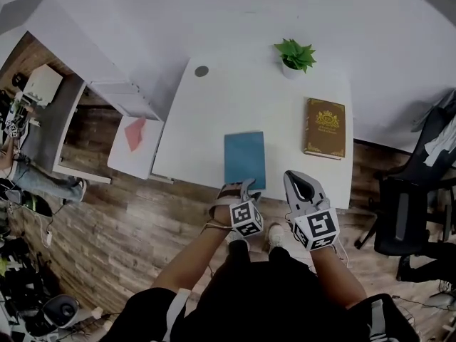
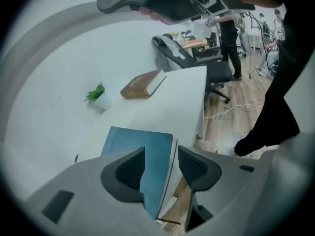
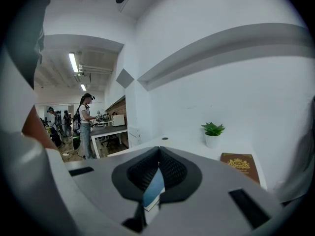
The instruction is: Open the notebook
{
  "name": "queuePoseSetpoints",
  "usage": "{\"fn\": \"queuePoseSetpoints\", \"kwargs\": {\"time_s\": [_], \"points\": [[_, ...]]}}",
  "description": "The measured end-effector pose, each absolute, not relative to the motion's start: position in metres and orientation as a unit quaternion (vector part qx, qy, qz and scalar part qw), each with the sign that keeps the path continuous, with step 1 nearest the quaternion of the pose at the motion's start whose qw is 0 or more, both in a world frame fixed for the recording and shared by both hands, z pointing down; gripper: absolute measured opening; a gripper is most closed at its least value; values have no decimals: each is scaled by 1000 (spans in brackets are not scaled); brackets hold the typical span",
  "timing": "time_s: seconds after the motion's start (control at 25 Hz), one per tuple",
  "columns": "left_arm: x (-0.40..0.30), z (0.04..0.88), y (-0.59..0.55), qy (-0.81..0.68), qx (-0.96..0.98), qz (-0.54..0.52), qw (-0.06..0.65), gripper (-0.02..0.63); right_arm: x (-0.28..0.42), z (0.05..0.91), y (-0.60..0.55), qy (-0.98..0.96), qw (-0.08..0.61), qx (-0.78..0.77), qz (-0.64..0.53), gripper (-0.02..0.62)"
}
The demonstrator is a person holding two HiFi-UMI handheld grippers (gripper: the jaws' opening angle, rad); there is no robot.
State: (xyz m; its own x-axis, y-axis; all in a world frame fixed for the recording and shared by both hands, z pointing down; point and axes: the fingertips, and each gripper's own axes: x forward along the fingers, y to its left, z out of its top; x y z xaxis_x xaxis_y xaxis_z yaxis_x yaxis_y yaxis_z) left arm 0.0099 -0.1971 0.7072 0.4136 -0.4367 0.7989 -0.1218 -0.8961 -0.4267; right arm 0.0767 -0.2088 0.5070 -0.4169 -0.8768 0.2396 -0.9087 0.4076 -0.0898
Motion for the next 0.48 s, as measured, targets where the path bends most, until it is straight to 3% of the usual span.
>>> {"fn": "queuePoseSetpoints", "kwargs": {"time_s": [0.32, 0.48], "points": [[24, 723, -204, 132, -819, -530, 175, 172, 83, 518, -212, -834, 86, 534, 113, 3], [27, 728, -194, 108, -820, -531, 184, 82, 85, 524, -212, -832, 88, 534, 123, 3]]}}
